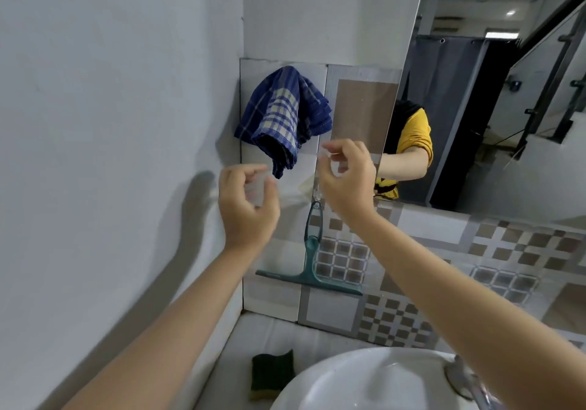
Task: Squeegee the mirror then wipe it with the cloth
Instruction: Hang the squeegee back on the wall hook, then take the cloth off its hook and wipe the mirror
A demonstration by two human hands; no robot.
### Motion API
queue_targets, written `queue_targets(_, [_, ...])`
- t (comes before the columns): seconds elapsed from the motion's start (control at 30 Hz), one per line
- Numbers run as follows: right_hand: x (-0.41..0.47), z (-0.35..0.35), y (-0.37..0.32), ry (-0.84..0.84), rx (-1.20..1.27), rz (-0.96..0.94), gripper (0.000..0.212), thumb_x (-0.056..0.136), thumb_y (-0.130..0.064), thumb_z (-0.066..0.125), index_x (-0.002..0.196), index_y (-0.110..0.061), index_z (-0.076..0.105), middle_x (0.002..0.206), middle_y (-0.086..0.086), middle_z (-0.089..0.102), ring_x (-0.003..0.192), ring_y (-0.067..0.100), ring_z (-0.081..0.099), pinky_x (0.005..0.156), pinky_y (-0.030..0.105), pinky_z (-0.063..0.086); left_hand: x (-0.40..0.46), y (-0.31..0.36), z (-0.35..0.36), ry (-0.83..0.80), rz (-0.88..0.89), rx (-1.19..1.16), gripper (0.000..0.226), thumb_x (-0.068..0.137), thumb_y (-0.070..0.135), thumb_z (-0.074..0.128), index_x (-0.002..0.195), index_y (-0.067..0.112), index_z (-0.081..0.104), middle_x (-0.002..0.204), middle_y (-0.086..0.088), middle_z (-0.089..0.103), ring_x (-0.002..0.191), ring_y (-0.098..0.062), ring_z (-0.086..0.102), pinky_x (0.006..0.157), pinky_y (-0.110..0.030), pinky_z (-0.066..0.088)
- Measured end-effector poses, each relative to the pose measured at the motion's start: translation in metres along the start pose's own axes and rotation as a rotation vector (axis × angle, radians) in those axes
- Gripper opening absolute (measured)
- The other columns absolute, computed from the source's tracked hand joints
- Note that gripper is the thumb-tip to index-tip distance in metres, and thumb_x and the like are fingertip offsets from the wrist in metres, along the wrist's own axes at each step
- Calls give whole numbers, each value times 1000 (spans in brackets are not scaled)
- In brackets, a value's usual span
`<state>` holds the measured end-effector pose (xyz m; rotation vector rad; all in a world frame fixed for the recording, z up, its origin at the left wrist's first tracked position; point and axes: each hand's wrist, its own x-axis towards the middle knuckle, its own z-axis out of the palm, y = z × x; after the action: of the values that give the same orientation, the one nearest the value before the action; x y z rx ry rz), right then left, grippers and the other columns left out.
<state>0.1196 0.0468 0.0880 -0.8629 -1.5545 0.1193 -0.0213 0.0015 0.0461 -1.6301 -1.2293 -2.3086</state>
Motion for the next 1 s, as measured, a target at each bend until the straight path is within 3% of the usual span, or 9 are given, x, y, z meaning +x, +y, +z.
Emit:
queue_targets(0.07, [24, 4, -12, 24, 0, -46, 16, 86, -11, 65, 102, -10, 66, 96, 2, 57, 83, 10, 54, 74, 13, 44, 31, 14, 0, 68, 33, -2, 15, 81, 16, 57, 94, 23, 58, 95, 18, 49, 90, -14, 53, 72, -28, 49])
queue_targets(0.2, [62, 14, -24, -104, -50, 6, 24, 89, -19, 62, 113, -17, 62, 108, 8, 56, 102, 22, 52, 81, 21, 40, 83, 20, 6, -32, -187, -4, 16, 85, 25, 53, 100, 27, 59, 106, 13, 55, 98, 4, 48, 82, -10, 39])
queue_targets(0.27, [72, 19, -25, -139, -100, 50, 27, 89, -24, 62, 116, -20, 60, 113, 11, 52, 108, 29, 49, 82, 25, 39, 103, 16, 11, -142, -265, 17, 20, 87, 27, 51, 104, 24, 61, 109, 8, 59, 98, 0, 52, 80, -12, 40])
queue_targets(0.4, [81, 25, -31, -100, -181, 120, 29, 88, -31, 62, 117, -26, 59, 115, 9, 44, 112, 30, 41, 84, 34, 41, 123, 11, 19, -305, -350, 15, 18, 90, 25, 47, 100, 22, 62, 92, 12, 61, 86, -3, 58, 67, -16, 44])
queue_targets(0.57, [88, 25, -33, -96, -296, 50, 31, 85, -33, 64, 116, -30, 59, 116, 8, 46, 110, 28, 38, 91, 40, 40, 135, 7, 26, -332, -376, -40, 23, 90, 26, 50, 106, 18, 63, 102, 3, 64, 91, -9, 60, 75, -23, 48])
queue_targets(0.73, [93, 20, -38, -253, -72, -16, 34, 87, -21, 66, 120, -22, 58, 111, 8, 50, 94, 21, 54, 79, 27, 45, 145, 3, 26, -412, -491, -187, 21, 92, 17, 49, 110, 17, 61, 105, -6, 65, 91, -15, 64, 70, -24, 52])
queue_targets(0.9, [103, 17, -43, -279, -10, 44, 27, 87, -18, 68, 112, -23, 62, 93, -5, 59, 77, 8, 55, 58, 15, 44, 152, 4, 24, -424, -601, -301, 26, 90, 2, 50, 111, 11, 62, 97, -9, 68, 79, -17, 67, 60, -25, 54])
queue_targets(1.0, [112, 11, -45, -272, -6, 50, 23, 88, -14, 66, 109, -23, 67, 97, -6, 61, 76, 0, 54, 65, 15, 44, 155, 9, 26, -377, -596, -333, 24, 89, -1, 51, 107, 7, 64, 102, -13, 67, 87, -22, 66, 73, -31, 55])
